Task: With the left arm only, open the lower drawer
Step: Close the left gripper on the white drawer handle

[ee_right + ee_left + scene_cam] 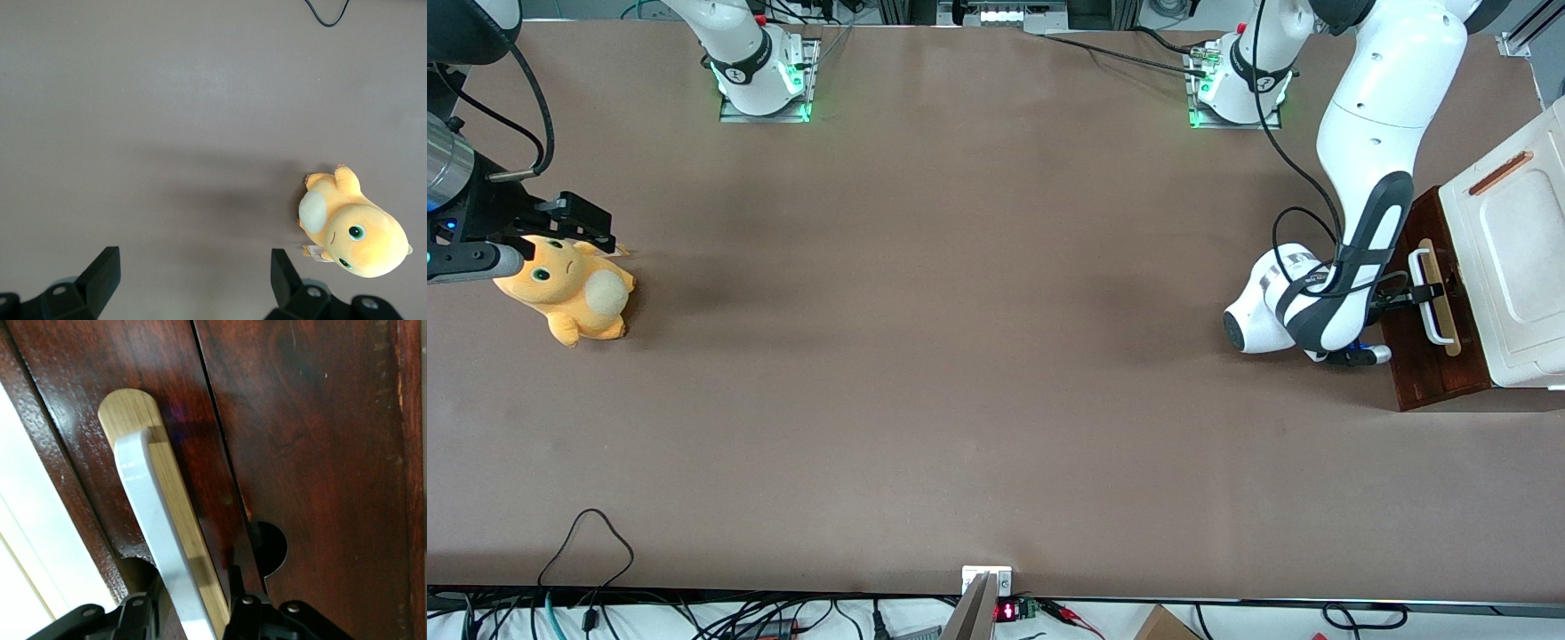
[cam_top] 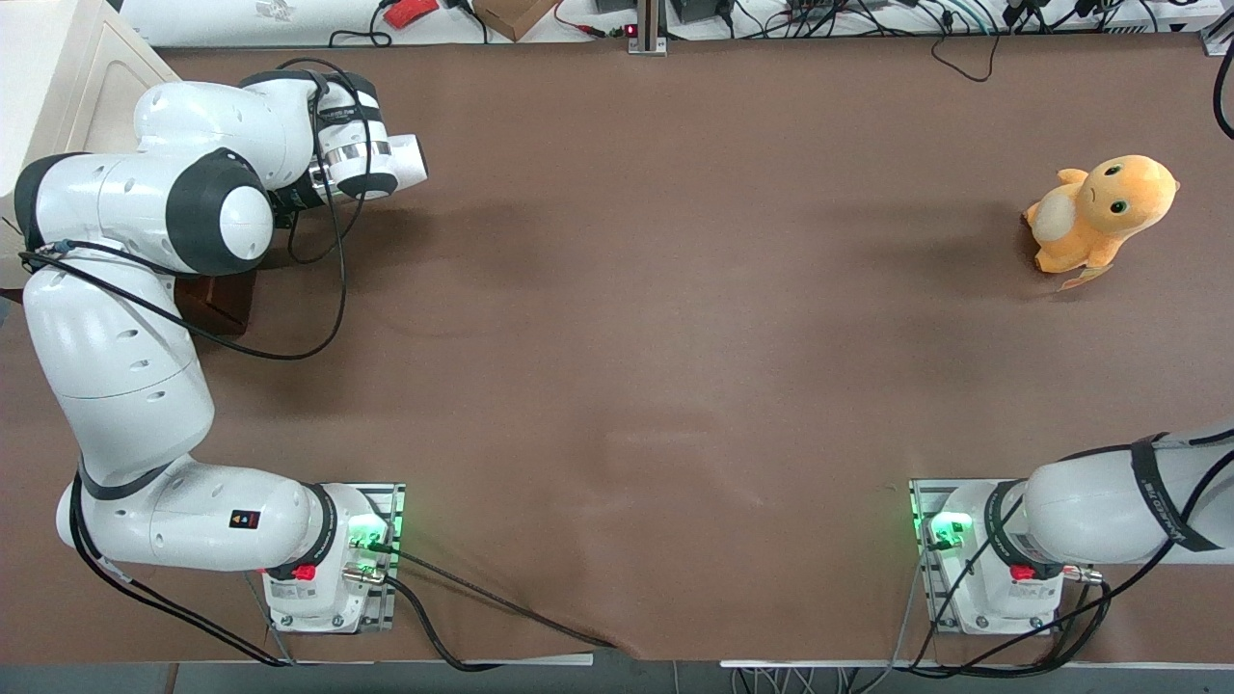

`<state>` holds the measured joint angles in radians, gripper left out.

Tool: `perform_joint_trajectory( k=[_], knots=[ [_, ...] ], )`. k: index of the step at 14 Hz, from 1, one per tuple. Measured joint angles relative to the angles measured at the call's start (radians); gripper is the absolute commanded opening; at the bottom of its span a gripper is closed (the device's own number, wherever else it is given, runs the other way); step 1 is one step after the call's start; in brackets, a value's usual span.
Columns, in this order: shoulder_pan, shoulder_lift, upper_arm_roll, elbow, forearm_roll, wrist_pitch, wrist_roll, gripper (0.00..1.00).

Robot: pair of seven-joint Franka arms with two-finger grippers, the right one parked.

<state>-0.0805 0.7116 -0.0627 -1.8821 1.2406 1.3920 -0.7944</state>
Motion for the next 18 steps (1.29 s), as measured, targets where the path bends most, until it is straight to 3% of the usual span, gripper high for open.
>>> perform_joint_trajectory(
  k=[8, 18],
  knots=[
    [-0.001, 0.002, 0.000, 0.002, 0.000, -0.009, -0.008, 0.26],
    [-0.001, 0.002, 0.000, 0.009, -0.005, -0.014, -0.026, 0.22]
  ],
)
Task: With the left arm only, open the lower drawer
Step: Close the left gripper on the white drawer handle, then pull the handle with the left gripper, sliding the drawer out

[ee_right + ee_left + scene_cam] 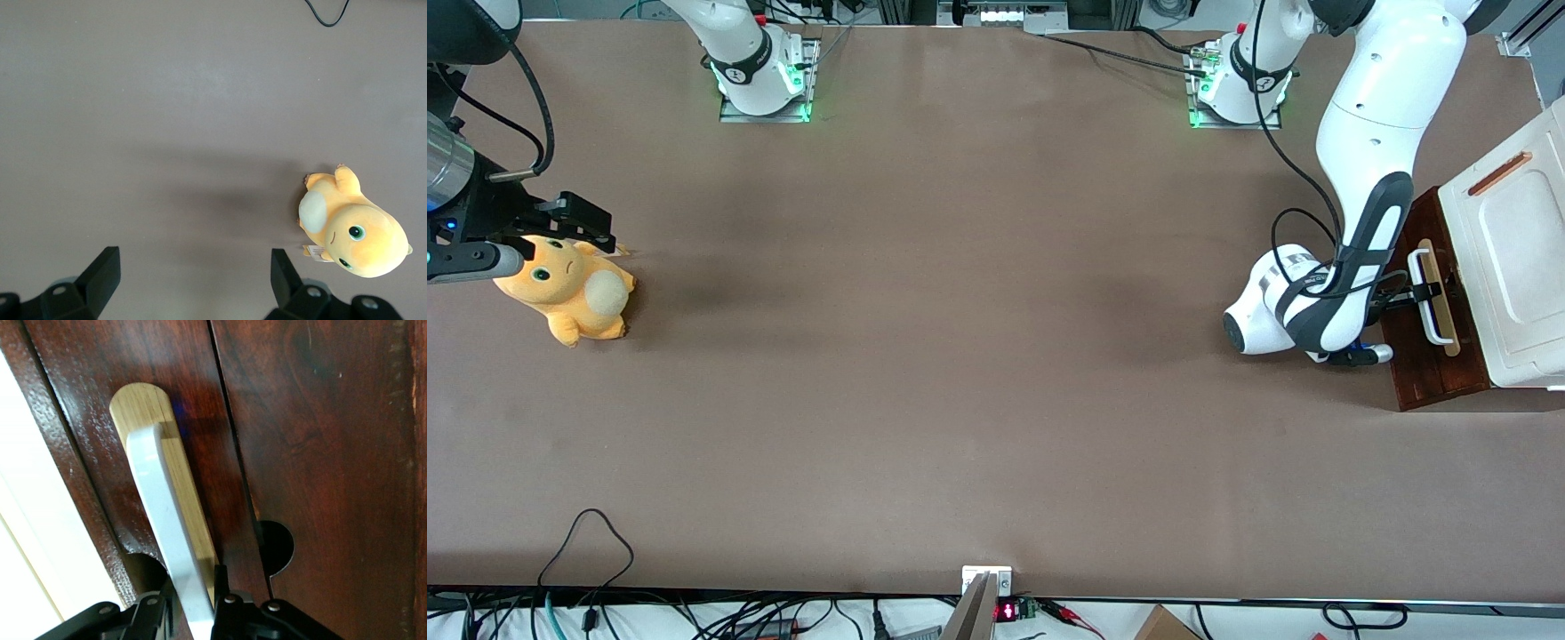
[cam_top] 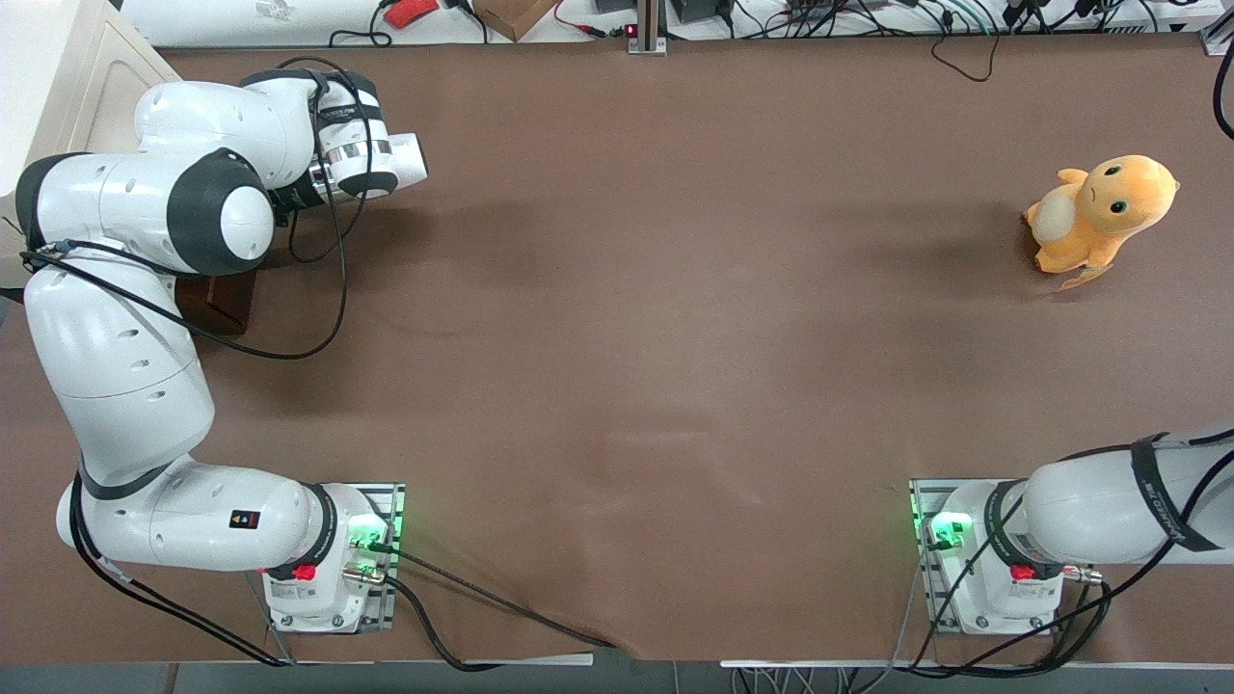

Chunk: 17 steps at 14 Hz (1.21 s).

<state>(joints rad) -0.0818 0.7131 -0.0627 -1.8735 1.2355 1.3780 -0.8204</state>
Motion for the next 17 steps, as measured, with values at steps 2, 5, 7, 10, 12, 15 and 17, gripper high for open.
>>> perform_joint_trajectory(
  k=[2, 5, 7, 10, 12, 15, 17],
  knots=[
    [-0.002, 0.000, 0.000, 0.002, -0.003, 0.001, -0.004, 0.22],
    [-0.005, 0.000, 0.000, 0.002, -0.006, 0.001, -0.008, 0.21],
    [-0.010, 0.000, 0.000, 0.002, -0.010, 0.001, -0.013, 0.21],
    [-0.019, -0.001, 0.000, 0.006, -0.024, 0.000, -0.016, 0.21],
    [-0.024, -0.001, 0.000, 0.006, -0.029, -0.001, -0.016, 0.21],
    [-0.034, -0.003, 0.000, 0.008, -0.043, -0.001, -0.016, 0.21],
    [-0.038, -0.003, 0.000, 0.008, -0.045, -0.001, -0.016, 0.21]
  ],
)
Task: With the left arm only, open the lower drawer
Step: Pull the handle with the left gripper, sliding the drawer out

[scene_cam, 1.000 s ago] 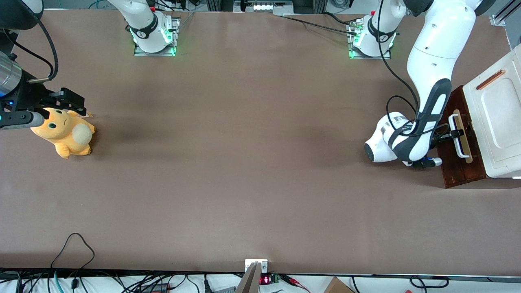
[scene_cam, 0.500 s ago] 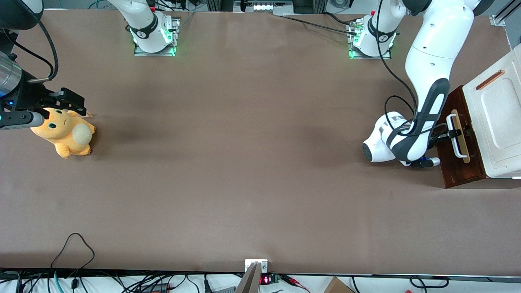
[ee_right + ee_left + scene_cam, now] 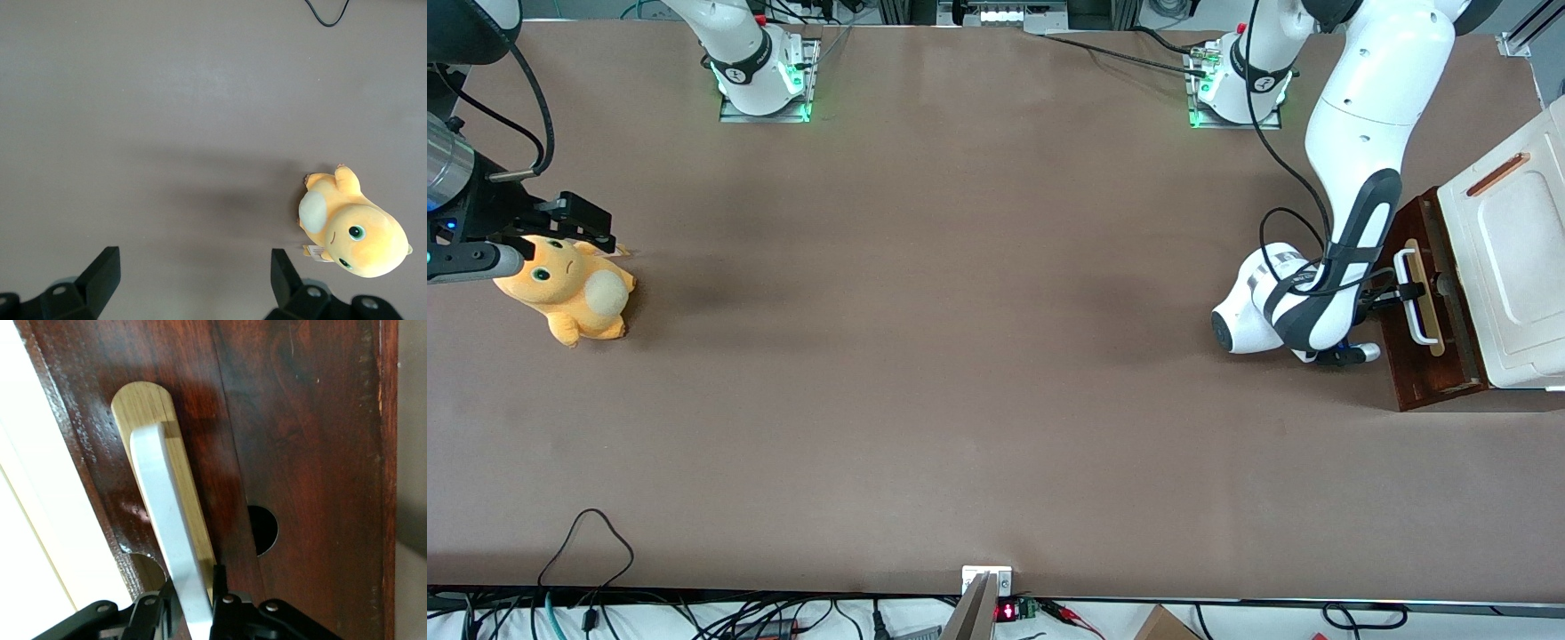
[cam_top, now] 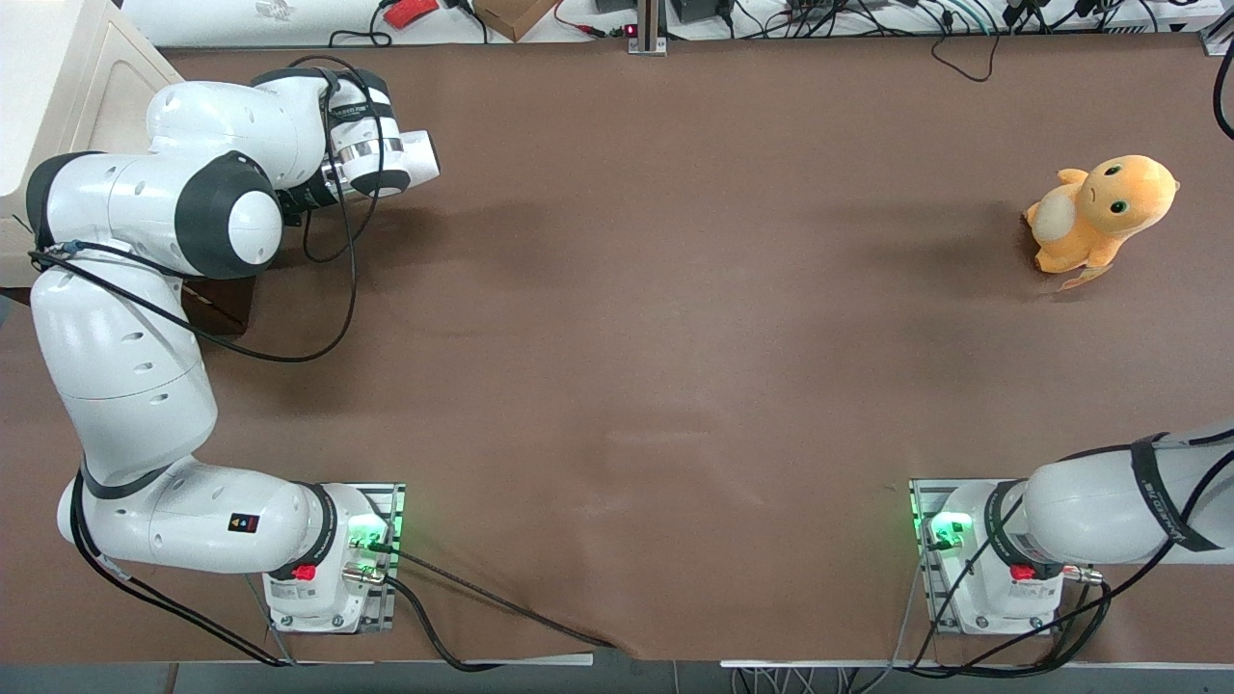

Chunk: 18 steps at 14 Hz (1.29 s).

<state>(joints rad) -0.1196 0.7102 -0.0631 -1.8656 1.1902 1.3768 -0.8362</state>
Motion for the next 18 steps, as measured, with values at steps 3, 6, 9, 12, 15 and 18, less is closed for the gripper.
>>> perform_joint_trajectory(
  k=[3, 6, 9, 12, 15, 18],
  knots=[
    [-0.001, 0.000, 0.000, 0.001, -0.003, -0.001, 0.000, 0.21],
    [-0.009, 0.000, 0.000, 0.002, -0.009, -0.002, 0.000, 0.21],
    [-0.015, -0.001, 0.000, 0.002, -0.012, -0.003, 0.000, 0.21],
    [-0.022, -0.001, 0.000, 0.002, -0.018, -0.003, 0.000, 0.21],
    [-0.028, -0.002, 0.000, 0.002, -0.023, -0.005, -0.003, 0.21],
    [-0.032, -0.002, 0.000, 0.002, -0.027, -0.007, -0.003, 0.21]
  ],
)
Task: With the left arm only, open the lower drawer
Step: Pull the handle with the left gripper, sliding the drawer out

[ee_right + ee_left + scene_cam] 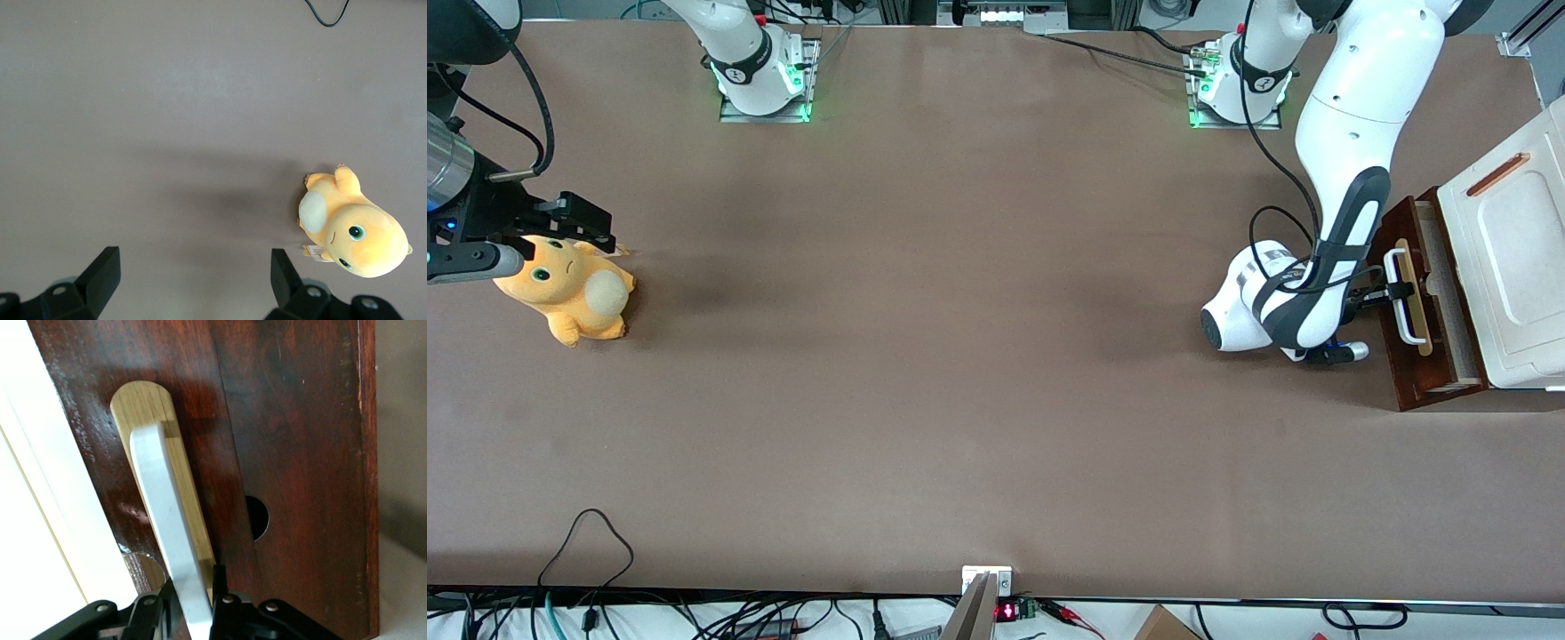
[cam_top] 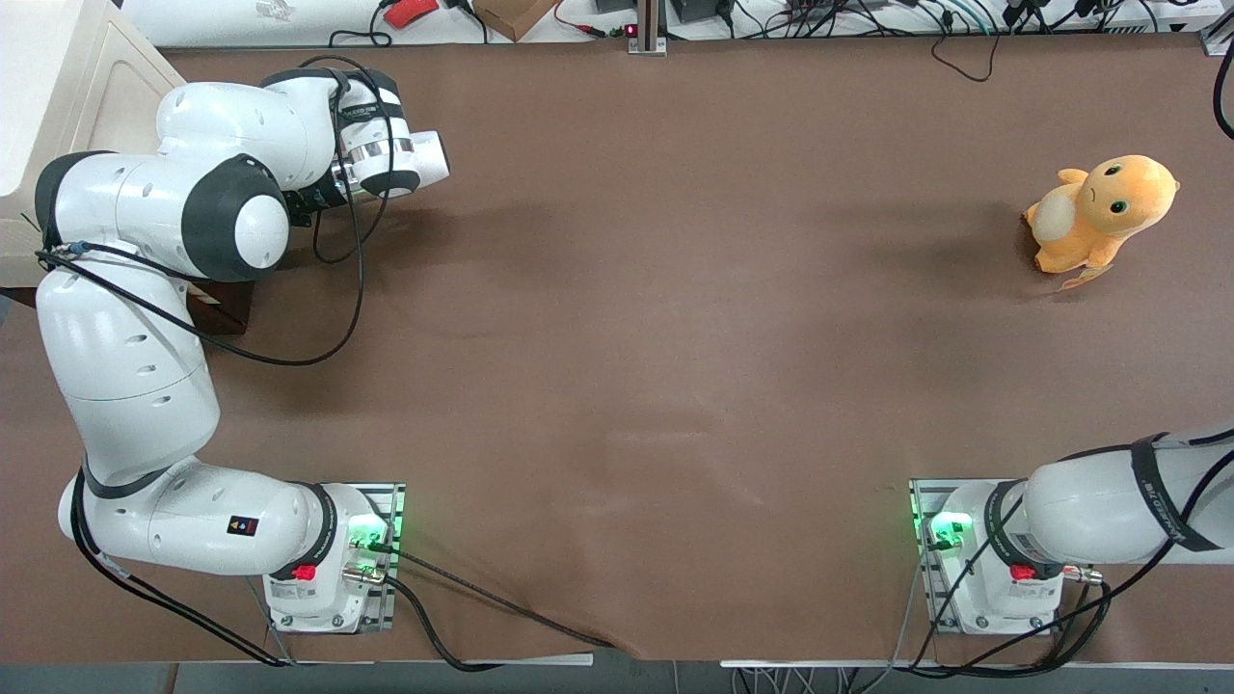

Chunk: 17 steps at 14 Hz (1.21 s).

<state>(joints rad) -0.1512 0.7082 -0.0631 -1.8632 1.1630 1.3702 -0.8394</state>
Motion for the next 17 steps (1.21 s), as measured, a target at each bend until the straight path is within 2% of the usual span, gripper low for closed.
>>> perform_joint_trajectory(
  k=[17],
  knots=[
    [-0.030, -0.001, 0.004, 0.006, -0.027, -0.001, -0.003, 0.21]
  ],
)
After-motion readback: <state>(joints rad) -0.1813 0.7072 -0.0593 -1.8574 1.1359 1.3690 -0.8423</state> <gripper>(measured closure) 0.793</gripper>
